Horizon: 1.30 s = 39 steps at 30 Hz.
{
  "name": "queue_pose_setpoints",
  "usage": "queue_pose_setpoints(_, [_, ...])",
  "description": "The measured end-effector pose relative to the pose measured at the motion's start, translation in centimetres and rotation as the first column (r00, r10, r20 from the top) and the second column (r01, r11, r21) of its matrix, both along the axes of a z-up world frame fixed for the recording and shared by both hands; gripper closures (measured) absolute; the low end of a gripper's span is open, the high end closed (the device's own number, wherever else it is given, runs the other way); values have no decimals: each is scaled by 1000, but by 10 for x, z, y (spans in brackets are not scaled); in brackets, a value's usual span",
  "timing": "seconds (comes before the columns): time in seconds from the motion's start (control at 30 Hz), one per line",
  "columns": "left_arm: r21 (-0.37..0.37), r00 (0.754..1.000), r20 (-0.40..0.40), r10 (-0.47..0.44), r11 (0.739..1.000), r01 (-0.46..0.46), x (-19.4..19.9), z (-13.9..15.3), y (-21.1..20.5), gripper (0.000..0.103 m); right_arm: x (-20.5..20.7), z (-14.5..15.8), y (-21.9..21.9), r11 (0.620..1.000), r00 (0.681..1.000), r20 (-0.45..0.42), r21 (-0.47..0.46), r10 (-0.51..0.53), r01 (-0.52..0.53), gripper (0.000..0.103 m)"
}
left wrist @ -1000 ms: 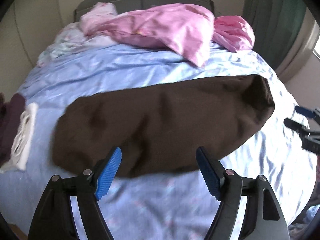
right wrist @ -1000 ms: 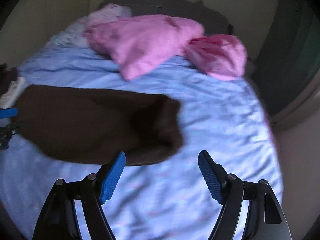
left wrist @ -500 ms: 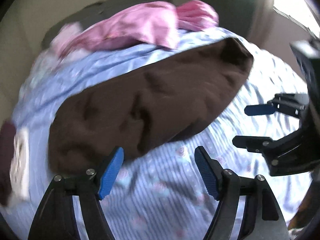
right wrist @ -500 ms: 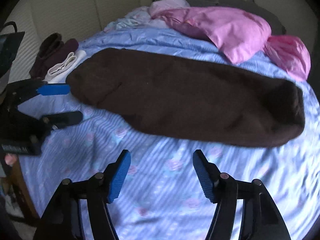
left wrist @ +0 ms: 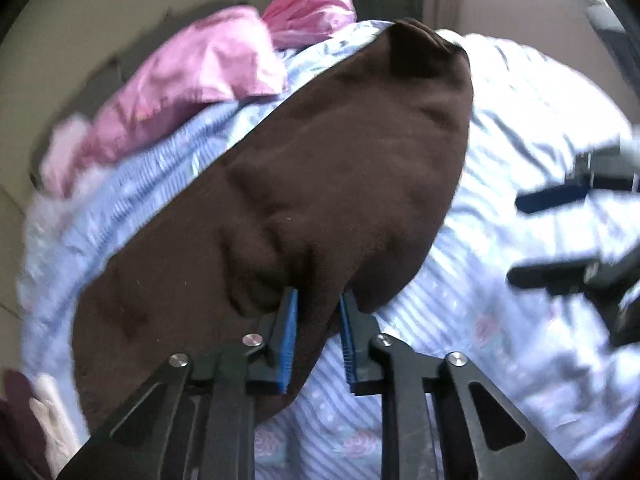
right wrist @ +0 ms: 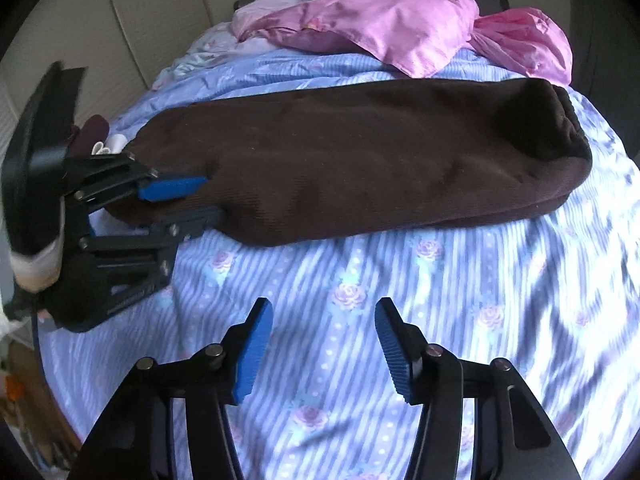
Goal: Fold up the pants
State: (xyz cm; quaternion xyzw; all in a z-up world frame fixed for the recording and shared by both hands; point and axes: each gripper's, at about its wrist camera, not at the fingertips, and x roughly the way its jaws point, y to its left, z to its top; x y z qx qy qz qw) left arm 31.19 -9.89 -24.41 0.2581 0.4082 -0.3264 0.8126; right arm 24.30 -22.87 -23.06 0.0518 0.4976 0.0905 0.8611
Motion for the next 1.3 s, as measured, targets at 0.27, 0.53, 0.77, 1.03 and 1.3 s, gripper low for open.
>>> queue_pose_setpoints(0.27, [-142,980,-170,104,981,-129,64,22,21,86,24,10,17,997,995,66,-13,81,-80,49])
queue_pose_setpoints(0.53, [-165,957,-241,162,965,-205,100,17,27,85,59,21,42,981,970,151,-68,189,-181,49])
queue_pose_setpoints(0.77, [-185,943,-276,185,953,-240,104,16,36,80,93,15,60,959,944,171,-89,281,-270,49])
queue_pose_setpoints(1.03, [-200,921,-313,231,932,-302,105,14,45,80,128,-3,63,957,949,122,-41,289,-286,54])
queue_pose_setpoints(1.3, [-229,882,-265,389,864,-450,78,40,81,38,114,4,55,966,970,40,85,240,-243,84])
